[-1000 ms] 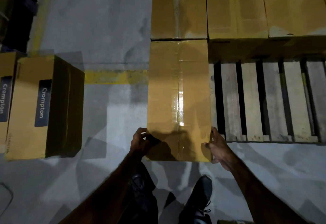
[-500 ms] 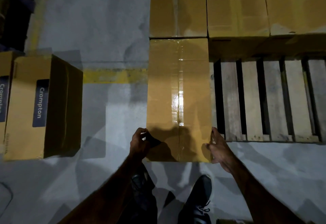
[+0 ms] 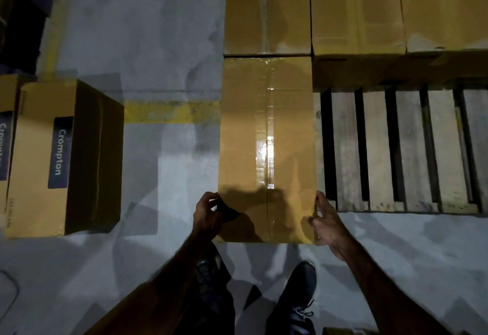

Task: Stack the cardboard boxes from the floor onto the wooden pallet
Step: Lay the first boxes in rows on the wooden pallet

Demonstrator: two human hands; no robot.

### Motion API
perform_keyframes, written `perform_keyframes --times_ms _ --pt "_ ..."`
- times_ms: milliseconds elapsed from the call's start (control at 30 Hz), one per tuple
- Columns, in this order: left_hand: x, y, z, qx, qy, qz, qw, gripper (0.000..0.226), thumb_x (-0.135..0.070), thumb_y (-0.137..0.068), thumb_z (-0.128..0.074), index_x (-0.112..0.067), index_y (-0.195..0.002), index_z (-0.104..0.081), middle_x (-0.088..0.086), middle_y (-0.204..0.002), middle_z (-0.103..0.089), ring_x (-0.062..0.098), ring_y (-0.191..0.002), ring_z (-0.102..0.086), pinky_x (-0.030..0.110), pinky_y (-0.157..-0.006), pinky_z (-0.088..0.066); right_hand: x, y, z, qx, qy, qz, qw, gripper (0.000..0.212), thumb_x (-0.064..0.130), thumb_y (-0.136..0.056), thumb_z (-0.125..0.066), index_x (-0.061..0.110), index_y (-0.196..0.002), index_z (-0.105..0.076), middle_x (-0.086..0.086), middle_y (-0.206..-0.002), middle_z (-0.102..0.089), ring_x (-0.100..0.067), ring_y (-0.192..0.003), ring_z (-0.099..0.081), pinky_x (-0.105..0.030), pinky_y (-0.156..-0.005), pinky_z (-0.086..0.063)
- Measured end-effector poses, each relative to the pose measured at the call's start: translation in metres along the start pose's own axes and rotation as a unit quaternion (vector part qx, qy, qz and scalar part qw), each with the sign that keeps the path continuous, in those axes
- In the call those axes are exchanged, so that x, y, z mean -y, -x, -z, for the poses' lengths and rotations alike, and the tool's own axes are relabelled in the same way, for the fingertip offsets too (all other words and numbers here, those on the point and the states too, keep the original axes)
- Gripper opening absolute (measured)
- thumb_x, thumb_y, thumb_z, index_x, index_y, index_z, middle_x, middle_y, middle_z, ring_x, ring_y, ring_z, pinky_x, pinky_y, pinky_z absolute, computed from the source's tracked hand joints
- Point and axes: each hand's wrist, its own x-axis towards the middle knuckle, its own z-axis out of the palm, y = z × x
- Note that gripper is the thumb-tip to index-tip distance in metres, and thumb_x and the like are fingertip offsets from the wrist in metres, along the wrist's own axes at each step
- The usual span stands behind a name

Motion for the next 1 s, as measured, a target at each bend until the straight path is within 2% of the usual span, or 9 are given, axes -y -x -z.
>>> perform_keyframes --times_ms 300,433,567,667,733,800,867,933,1000 --pt "-0.006 0.002 0.001 -0.004 0.002 -0.015 1.000 0.037 -0.005 -0.088 -0.082 -0.029 -0.108 -0.062 0.001 -0.125 -0.071 0.025 -0.106 -0.074 0.049 -0.089 -0.064 -0.003 -0.007 -0.003 -0.015 0.014 0.001 1.000 0.071 -0.007 -0.099 -0.057 0.055 -0.128 -0.042 0.026 -0.115 -0.056 -0.008 -0.104 -0.058 -0.056 -0.095 -0.056" --pt "-0.008 0.003 0.000 -0.001 0.008 -0.026 1.000 0.035 -0.008 -0.090 -0.080 -0.028 -0.112 -0.061 0.003 -0.128 -0.069 0.025 -0.109 -0.071 0.050 -0.094 -0.062 0.001 -0.008 -0.008 -0.020 0.010 -0.002 1.000 0.064 -0.003 -0.099 -0.061 0.042 -0.142 -0.044 0.015 -0.122 -0.057 -0.014 -0.108 -0.058 -0.061 -0.098 -0.055" --pt "-0.006 0.006 0.001 0.019 0.040 -0.019 0.999 0.053 -0.010 -0.081 -0.091 -0.020 -0.124 -0.061 0.004 -0.131 -0.068 0.022 -0.113 -0.069 0.047 -0.095 -0.062 0.003 -0.005 -0.011 -0.030 0.029 -0.004 0.999 0.065 0.004 -0.100 -0.062 0.043 -0.148 -0.041 0.003 -0.139 -0.056 -0.026 -0.122 -0.058 -0.058 -0.090 -0.059" --pt "-0.005 0.007 0.006 0.036 0.043 -0.026 0.998 0.056 -0.009 -0.082 -0.090 -0.018 -0.130 -0.061 0.007 -0.135 -0.067 0.018 -0.112 -0.070 0.048 -0.097 -0.061 0.001 -0.005 -0.008 -0.026 0.040 0.003 0.999 0.073 0.002 -0.100 -0.062 0.039 -0.157 -0.035 0.003 -0.147 -0.055 -0.027 -0.133 -0.056 -0.060 -0.105 -0.053" --pt "-0.006 0.007 0.010 0.046 0.042 -0.029 0.998 0.069 -0.016 -0.075 -0.095 -0.019 -0.136 -0.061 0.009 -0.136 -0.066 0.017 -0.114 -0.068 0.050 -0.099 -0.060 0.007 -0.001 -0.008 -0.023 0.048 0.015 0.998 0.078 -0.004 -0.100 -0.059 0.034 -0.162 -0.032 0.007 -0.150 -0.051 -0.021 -0.137 -0.052 -0.053 -0.115 -0.047" --pt "-0.007 0.008 0.012 0.052 0.027 -0.030 0.998 0.084 -0.024 -0.069 -0.098 -0.022 -0.142 -0.058 0.008 -0.139 -0.064 0.021 -0.121 -0.066 0.052 -0.103 -0.057 0.012 0.001 -0.009 -0.022 0.066 0.024 0.997 0.077 -0.005 -0.100 -0.059 0.030 -0.163 -0.029 0.010 -0.145 -0.048 -0.017 -0.133 -0.049 -0.042 -0.116 -0.043" --pt "-0.009 0.012 0.013 0.051 0.004 -0.039 0.998 0.086 -0.025 -0.072 -0.098 -0.022 -0.147 -0.055 0.007 -0.142 -0.063 0.021 -0.125 -0.062 0.051 -0.105 -0.056 0.017 0.007 -0.010 -0.028 0.085 0.037 0.995 0.070 -0.006 -0.100 -0.058 0.026 -0.158 -0.035 0.011 -0.132 -0.049 -0.016 -0.124 -0.051 -0.033 -0.105 -0.045" --pt "-0.014 0.022 0.013 0.050 -0.011 -0.048 0.998 0.095 -0.036 -0.066 -0.098 -0.020 -0.148 -0.054 0.005 -0.141 -0.062 0.021 -0.124 -0.062 0.049 -0.104 -0.056 0.018 0.013 -0.010 -0.043 0.097 0.051 0.993 0.066 -0.008 -0.099 -0.057 0.023 -0.155 -0.040 0.010 -0.126 -0.050 -0.017 -0.119 -0.054 -0.032 -0.099 -0.046" --pt "-0.013 0.032 0.018 0.039 -0.029 -0.050 0.998 0.104 -0.049 -0.053 -0.088 -0.022 -0.147 -0.054 0.006 -0.141 -0.062 0.024 -0.122 -0.064 0.049 -0.101 -0.058 0.015 0.021 -0.009 -0.049 0.106 0.050 0.992 0.066 -0.009 -0.098 -0.059 0.018 -0.155 -0.041 0.008 -0.126 -0.048 -0.018 -0.119 -0.054 -0.035 -0.104 -0.048"
